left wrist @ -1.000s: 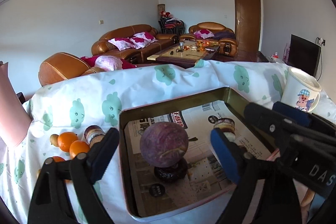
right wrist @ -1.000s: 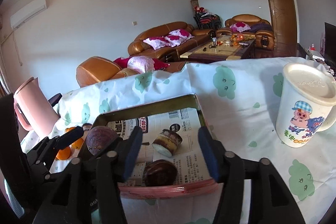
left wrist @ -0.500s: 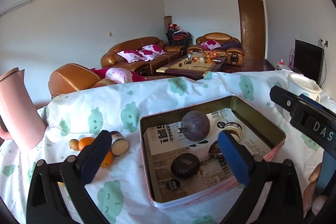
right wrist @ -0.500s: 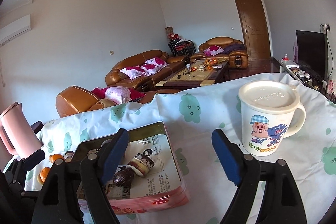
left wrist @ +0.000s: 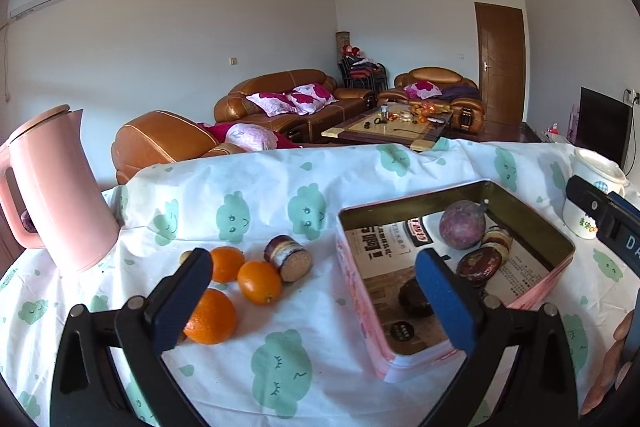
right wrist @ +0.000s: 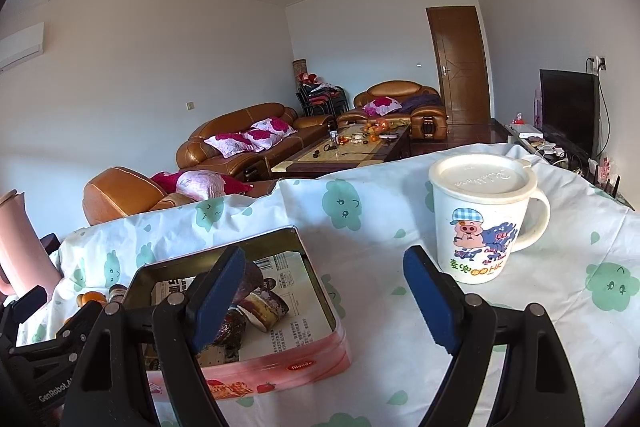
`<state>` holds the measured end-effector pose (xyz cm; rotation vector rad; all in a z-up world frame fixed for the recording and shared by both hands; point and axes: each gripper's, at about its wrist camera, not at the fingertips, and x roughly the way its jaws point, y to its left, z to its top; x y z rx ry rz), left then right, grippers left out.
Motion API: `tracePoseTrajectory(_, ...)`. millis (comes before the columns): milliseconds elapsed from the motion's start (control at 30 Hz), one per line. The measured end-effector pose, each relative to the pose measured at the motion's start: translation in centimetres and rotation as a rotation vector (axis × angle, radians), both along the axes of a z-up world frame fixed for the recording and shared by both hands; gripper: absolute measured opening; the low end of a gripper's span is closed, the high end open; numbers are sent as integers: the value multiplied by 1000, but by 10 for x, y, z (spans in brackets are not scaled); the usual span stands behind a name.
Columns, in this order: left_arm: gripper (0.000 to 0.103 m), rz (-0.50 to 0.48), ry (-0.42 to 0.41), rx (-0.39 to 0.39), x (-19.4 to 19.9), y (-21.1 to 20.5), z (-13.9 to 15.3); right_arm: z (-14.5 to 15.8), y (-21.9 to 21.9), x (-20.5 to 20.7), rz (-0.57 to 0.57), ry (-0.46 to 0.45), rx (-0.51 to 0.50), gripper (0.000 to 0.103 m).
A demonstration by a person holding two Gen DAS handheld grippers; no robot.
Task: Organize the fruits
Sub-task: 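Move both tools back toward the remaining oranges and kiwis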
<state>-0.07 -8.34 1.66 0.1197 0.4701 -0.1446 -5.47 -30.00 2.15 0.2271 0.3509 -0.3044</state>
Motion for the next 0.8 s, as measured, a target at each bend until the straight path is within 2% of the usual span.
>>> tracePoseTrajectory(233,103,27,23,-9,3,25,-5,1,23,-12,-12,-8,-11,83)
tracePoseTrajectory(800,103,88,57,-38,14,80,-9,-4,100,-2,116,43,-11,83)
